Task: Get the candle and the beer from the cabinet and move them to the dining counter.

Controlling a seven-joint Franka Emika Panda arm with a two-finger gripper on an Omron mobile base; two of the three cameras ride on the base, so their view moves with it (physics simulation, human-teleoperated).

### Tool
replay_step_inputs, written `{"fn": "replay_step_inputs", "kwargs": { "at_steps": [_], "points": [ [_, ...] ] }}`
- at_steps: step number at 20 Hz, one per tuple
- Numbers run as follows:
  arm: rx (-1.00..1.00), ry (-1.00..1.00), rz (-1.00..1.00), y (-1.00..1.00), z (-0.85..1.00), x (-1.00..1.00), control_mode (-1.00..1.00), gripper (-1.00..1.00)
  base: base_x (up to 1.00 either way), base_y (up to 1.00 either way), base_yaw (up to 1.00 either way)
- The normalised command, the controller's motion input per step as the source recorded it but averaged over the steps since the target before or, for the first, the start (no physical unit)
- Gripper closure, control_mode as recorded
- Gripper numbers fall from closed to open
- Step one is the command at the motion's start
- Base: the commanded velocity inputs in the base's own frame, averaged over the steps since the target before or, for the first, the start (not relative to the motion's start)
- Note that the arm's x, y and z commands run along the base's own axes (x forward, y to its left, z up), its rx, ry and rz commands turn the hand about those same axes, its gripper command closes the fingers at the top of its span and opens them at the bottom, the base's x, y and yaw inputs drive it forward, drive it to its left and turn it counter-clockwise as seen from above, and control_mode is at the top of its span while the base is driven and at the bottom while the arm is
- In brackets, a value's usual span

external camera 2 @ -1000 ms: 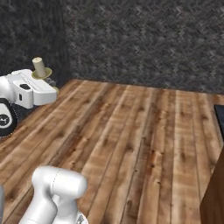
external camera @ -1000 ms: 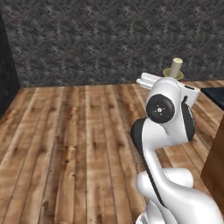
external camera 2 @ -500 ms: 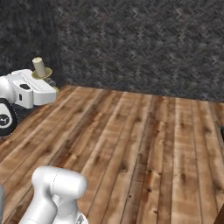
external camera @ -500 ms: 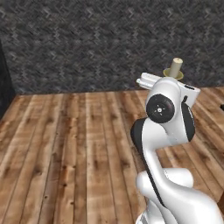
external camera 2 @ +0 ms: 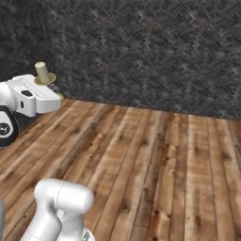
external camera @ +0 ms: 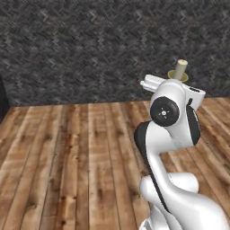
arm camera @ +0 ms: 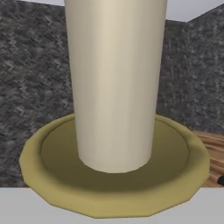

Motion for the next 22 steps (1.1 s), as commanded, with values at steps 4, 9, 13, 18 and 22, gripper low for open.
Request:
{"fn": "replay_step_inputs", "kwargs": {
  "at_steps": [4,9,13,18,22],
  "points": [
    [0.0,0.0,0.0,0.0,0.0,0.0,1.0,1.0,0.92,-0.12,0.0],
    [0.0,0.0,0.0,0.0,0.0,0.0,1.0,1.0,0.77,-0.09,-0.09],
    [0.0,0.0,0.0,0.0,0.0,0.0,1.0,1.0,0.62,-0.04,-0.33],
    [0.0,0.0,0.0,0.0,0.0,0.0,1.0,1.0,0.42,0.0,-0.57],
    [0.0,0.0,0.0,0.0,0.0,0.0,1.0,1.0,0.39,0.0,-0.58]
  ]
}}
